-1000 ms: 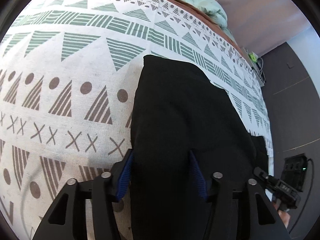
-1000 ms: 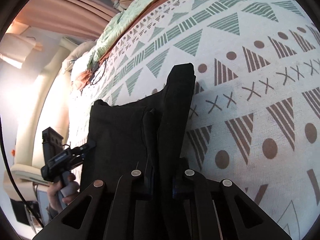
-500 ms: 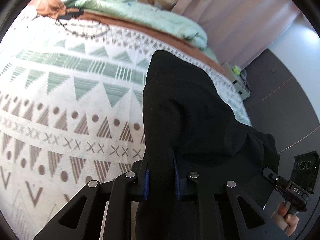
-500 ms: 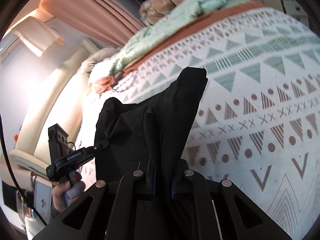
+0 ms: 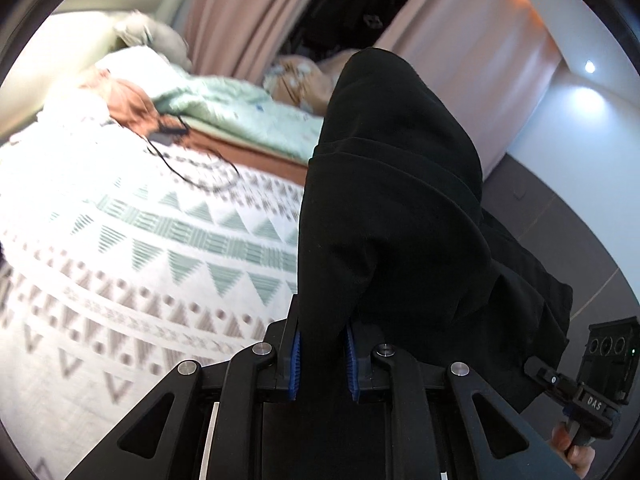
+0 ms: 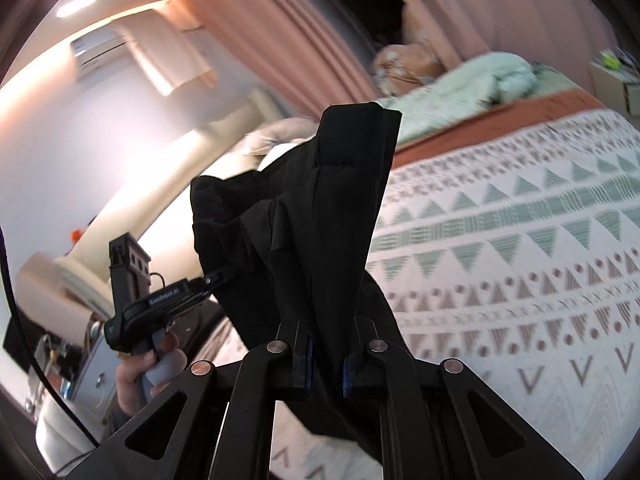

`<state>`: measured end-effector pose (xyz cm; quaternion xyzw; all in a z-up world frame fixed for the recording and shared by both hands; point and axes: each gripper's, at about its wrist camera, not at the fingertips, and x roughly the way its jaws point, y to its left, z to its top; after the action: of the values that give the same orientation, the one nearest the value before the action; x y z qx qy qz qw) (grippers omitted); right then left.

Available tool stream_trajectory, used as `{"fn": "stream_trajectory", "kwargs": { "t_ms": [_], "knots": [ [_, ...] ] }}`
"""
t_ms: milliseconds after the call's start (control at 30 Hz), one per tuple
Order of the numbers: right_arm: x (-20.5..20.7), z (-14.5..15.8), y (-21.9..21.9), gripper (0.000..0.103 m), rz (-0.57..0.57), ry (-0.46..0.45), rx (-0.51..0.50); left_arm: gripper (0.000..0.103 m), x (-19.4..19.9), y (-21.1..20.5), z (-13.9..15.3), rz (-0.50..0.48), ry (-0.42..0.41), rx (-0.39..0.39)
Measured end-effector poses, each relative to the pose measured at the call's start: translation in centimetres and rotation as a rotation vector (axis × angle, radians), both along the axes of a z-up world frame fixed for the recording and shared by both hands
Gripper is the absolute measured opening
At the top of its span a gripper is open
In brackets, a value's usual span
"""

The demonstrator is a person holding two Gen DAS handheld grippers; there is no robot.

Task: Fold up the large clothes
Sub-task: 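Carry the lifted black shirt with both tools toward the clothes stack by the headboard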

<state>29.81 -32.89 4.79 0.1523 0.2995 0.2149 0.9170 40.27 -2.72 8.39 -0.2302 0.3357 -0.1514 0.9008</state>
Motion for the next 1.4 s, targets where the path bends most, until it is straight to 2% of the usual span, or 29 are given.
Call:
{"fn": "stream_trajectory", "kwargs": {
  "t_ms": [267, 633, 967, 1100, 1400],
  "knots": [
    [0.2, 2.0, 8.8, 0.011, 0.135, -0.05, 0.0, 0.017, -3.7, 9.1, 4.4, 0.098, -0.049, 0.033],
    [0.7, 2.7, 22.2, 0.011, 0.297, -0.061, 0.015, 0.017, -8.7, 22.4, 7.9, 0.233, -0.087, 0.058],
    [1.5, 1.3, 34.1, 0.011, 0.435, -0.034, 0.004, 0.017, -12.7, 33.6, 8.6, 0.37, -0.089, 0.102],
    [1.3, 0.7, 39.0, 0.011, 0.501, -0.02, 0.003, 0.017, -13.5, 34.5, 8.3, 0.42, -0.084, 0.108],
    [0.3, -0.9, 48.5, 0.011, 0.63, 0.006, -0.012, 0.017, -17.0, 40.7, 8.5, 0.524, -0.066, 0.12]
  ]
}}
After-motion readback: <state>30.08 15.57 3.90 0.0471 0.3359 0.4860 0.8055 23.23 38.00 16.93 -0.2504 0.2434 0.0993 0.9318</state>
